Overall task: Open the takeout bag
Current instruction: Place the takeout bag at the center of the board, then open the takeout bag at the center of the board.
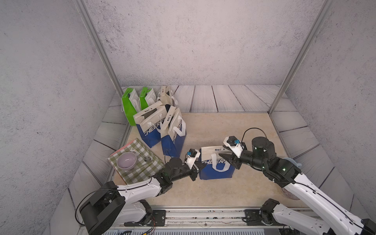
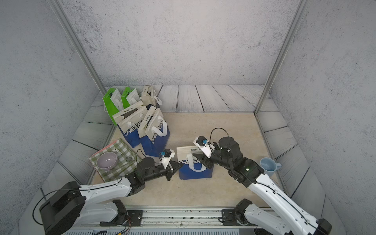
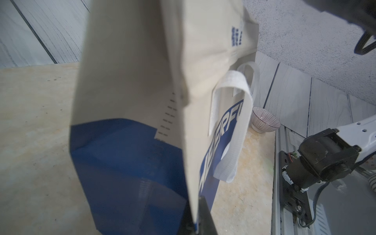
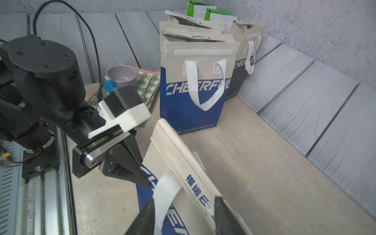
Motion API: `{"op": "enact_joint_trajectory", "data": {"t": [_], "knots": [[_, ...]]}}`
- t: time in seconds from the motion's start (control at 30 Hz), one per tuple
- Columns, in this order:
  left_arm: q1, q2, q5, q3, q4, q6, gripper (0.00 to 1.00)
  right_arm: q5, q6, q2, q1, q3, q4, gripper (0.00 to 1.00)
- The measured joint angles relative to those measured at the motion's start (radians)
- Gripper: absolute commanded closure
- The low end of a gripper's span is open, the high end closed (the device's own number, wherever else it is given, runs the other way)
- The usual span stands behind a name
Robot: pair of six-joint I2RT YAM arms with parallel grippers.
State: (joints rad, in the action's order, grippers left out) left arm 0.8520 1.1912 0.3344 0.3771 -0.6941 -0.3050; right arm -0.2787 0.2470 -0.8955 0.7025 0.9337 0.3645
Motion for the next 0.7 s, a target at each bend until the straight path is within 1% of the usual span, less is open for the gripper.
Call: {"op": "enact_joint_trajectory", "data": {"t": [0.2,0.3,0.47,0.7], "knots": [[0.032,-0.137,-0.124,-0.001,0.096,-0.013,1.00,0.004,0.107,-0.035,0.070,-0.028,-0.136,0.54],[0.037,-0.190,-0.167,-0.001,0.139,-0.009,1.00,0.023,0.160,-0.081,0.101,-0.027,-0.183,0.54],[0.037,-0.201,-0.208,-0.001,0.185,-0.011,1.00,0.072,0.237,-0.159,0.137,-0.029,-0.268,0.56],[0.039,-0.201,-0.218,0.007,0.237,-0.028,1.00,0.186,0.351,-0.223,0.211,-0.050,-0.402,0.58]]}}
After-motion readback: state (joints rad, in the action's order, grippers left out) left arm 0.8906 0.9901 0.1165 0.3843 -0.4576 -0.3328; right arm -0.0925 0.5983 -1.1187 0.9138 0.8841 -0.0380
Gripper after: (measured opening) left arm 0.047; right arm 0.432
